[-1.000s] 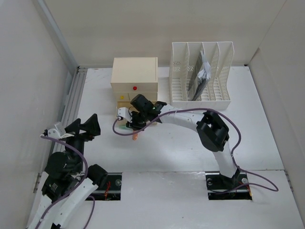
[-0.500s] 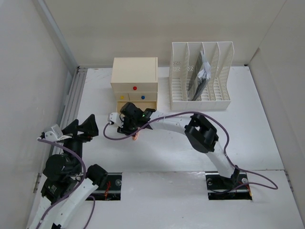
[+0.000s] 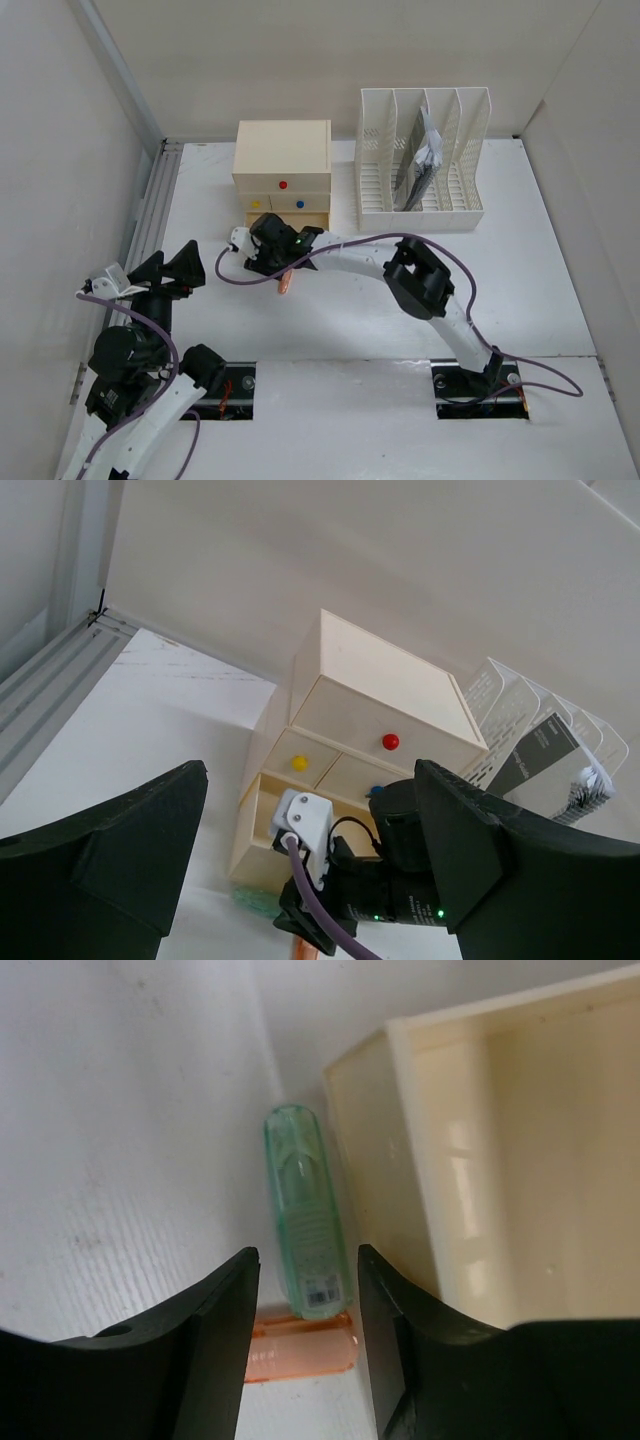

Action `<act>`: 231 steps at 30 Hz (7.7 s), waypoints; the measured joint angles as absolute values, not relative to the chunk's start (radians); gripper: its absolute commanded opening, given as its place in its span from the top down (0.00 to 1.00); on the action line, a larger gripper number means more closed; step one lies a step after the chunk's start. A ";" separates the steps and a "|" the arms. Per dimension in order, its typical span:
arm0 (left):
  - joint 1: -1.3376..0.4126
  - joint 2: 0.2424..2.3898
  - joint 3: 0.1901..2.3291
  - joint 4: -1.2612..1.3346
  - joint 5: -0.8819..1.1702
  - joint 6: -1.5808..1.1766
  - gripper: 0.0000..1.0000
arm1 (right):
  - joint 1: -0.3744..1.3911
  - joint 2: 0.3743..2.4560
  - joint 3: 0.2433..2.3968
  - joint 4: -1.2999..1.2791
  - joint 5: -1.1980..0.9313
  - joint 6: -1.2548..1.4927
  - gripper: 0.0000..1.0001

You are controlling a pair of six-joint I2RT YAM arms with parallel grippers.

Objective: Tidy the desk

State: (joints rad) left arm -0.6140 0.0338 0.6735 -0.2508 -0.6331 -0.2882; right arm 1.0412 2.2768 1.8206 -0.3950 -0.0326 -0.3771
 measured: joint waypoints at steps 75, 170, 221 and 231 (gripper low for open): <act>-0.614 0.028 0.673 -0.251 -0.633 -0.288 0.18 | 0.931 2.064 1.818 -0.605 -0.371 -0.762 0.57; -0.614 0.028 0.673 -0.251 -0.633 -0.289 0.17 | 1.005 2.108 1.882 -0.496 0.229 -0.675 0.41; -0.613 0.027 0.673 -0.251 -0.633 -0.289 0.17 | 1.009 2.290 1.790 -0.495 0.367 -0.519 1.00; -0.613 0.027 0.673 -0.251 -0.633 -0.289 0.17 | 0.974 2.273 1.785 -0.492 0.223 -0.517 1.00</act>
State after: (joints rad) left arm -0.6132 0.0273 0.6735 -0.2512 -0.6331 -0.2890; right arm 0.9745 2.2730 1.7855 -0.4919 0.2226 -0.5167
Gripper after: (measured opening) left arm 0.833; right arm 0.006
